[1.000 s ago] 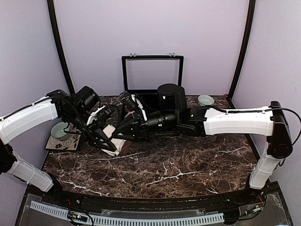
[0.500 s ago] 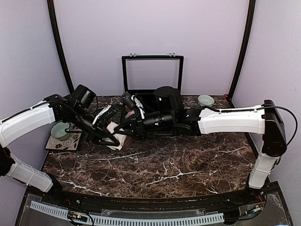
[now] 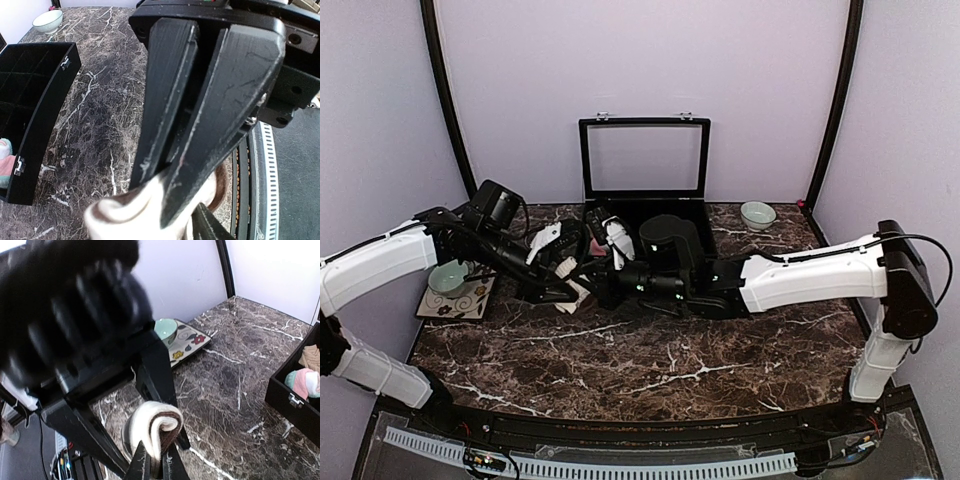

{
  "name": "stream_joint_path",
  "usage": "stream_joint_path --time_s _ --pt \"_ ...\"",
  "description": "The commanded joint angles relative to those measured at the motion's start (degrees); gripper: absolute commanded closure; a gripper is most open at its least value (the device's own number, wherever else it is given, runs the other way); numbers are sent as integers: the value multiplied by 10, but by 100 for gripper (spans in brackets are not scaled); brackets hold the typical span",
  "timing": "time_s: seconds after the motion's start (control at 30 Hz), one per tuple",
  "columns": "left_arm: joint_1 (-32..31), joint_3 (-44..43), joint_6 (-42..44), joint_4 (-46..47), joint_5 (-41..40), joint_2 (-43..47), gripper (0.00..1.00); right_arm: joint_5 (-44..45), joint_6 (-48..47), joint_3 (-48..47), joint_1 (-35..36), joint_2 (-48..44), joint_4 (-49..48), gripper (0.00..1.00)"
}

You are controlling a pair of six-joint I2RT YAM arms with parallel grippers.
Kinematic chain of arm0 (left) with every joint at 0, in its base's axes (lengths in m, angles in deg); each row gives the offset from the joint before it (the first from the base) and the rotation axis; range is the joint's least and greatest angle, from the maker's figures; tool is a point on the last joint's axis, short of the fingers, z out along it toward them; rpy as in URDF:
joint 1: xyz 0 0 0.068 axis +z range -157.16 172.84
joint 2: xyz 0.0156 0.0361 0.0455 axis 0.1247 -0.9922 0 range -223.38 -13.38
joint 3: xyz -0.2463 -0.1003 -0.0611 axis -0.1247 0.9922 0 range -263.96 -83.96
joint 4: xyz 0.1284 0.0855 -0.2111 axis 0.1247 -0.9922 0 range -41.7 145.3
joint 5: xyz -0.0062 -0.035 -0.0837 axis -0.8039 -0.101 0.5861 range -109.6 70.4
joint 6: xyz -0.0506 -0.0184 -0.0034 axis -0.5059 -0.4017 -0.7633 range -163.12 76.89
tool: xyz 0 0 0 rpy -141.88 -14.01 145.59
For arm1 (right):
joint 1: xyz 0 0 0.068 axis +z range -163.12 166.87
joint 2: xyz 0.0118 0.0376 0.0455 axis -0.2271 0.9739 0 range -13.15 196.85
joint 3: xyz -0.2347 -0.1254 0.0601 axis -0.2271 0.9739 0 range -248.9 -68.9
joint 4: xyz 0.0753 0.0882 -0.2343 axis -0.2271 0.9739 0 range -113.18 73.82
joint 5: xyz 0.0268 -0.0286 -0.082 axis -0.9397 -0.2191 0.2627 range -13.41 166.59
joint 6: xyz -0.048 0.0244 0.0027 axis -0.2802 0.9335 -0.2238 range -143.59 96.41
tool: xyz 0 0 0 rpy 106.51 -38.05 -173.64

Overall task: Roll the socks
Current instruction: Roll the sock at the center of the board.

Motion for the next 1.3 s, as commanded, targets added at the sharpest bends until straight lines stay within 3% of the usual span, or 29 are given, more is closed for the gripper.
stream_joint_path --time_s 0.0,0.17,0.4,0.57,0.63,0.73,0.8,0.87,0.93,1.03,1.27 --pt "-6 19 21 10 -4 16 54 42 42 -27 9 19 -74 100" --pt "-12 31 24 30 -79 19 61 37 62 -46 17 32 -90 100" --pt "-31 26 12 68 -231 14 86 108 87 -82 32 51 -32 100" --pt "-32 23 11 68 -252 15 100 139 96 -72 32 45 -24 100" --pt "-32 19 14 59 -225 15 100 130 87 -77 32 47 -16 97" --pt "-31 11 21 27 -118 13 100 91 43 -69 28 38 -20 75" --pt "-29 2 31 -3 -20 12 100 17 18 -43 15 23 -46 64" --pt "-25 -11 42 -37 101 7 100 -79 -1 -16 -2 3 -69 60" --pt "-21 -26 57 -68 176 2 100 -201 -4 5 -23 -13 -93 59" --pt "-19 -49 83 -115 268 -3 100 -311 -5 13 -38 -25 -97 61" --pt "-19 -60 129 -176 360 -2 100 -352 -57 -2 -39 -31 -72 67"
